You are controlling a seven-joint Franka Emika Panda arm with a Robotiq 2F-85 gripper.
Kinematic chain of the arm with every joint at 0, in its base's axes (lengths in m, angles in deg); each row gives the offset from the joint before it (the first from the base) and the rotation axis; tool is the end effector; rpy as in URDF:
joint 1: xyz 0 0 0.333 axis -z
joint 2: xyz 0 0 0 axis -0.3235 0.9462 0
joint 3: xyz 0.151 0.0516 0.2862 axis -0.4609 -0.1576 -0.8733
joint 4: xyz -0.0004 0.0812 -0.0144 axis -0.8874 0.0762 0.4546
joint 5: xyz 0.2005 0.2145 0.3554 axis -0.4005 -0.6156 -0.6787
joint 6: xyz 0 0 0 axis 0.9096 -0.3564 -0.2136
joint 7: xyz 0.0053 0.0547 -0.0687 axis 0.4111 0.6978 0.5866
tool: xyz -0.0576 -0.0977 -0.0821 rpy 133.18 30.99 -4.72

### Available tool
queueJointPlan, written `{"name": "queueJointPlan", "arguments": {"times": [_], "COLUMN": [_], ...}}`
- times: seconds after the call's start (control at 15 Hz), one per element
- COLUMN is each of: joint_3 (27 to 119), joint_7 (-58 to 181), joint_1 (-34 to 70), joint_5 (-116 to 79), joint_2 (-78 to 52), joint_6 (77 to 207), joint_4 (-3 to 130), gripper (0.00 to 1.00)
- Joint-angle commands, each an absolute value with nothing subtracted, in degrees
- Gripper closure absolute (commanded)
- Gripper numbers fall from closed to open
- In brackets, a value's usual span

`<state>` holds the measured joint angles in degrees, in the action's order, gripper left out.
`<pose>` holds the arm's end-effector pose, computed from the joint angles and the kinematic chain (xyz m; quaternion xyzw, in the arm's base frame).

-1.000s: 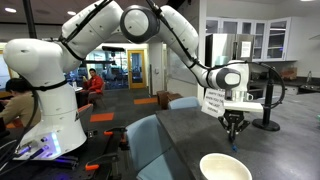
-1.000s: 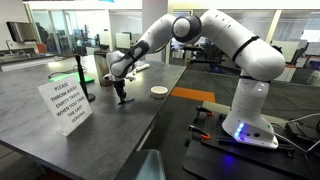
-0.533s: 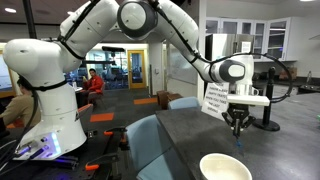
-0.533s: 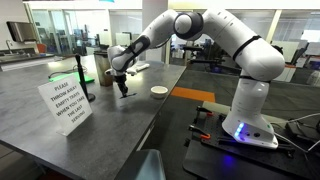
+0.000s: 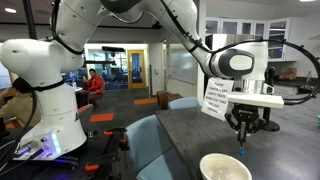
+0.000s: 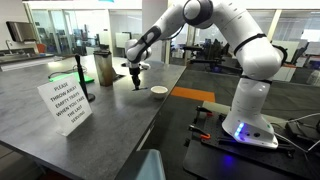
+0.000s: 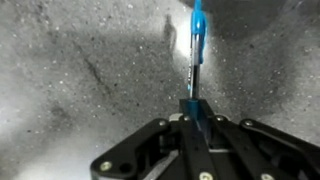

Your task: Put the pen in the bowl

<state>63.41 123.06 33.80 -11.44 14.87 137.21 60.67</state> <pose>0.7393 -0.1368 0.1145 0.8941 0.4460 -0.0408 0.0097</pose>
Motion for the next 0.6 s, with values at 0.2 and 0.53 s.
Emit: {"name": "queueJointPlan", "arguments": {"times": [0.2, 0.53], "joint_3": [61.81, 60.7], "joint_7": [129.61, 132.97], "joint_1": [39.7, 42.08], "joint_5": [-18.38, -24.18], "joint_2": [5.09, 1.88], "joint_6": [149.97, 155.29], "joint_4": [78.52, 86.37], "gripper": [0.97, 0.97]}}
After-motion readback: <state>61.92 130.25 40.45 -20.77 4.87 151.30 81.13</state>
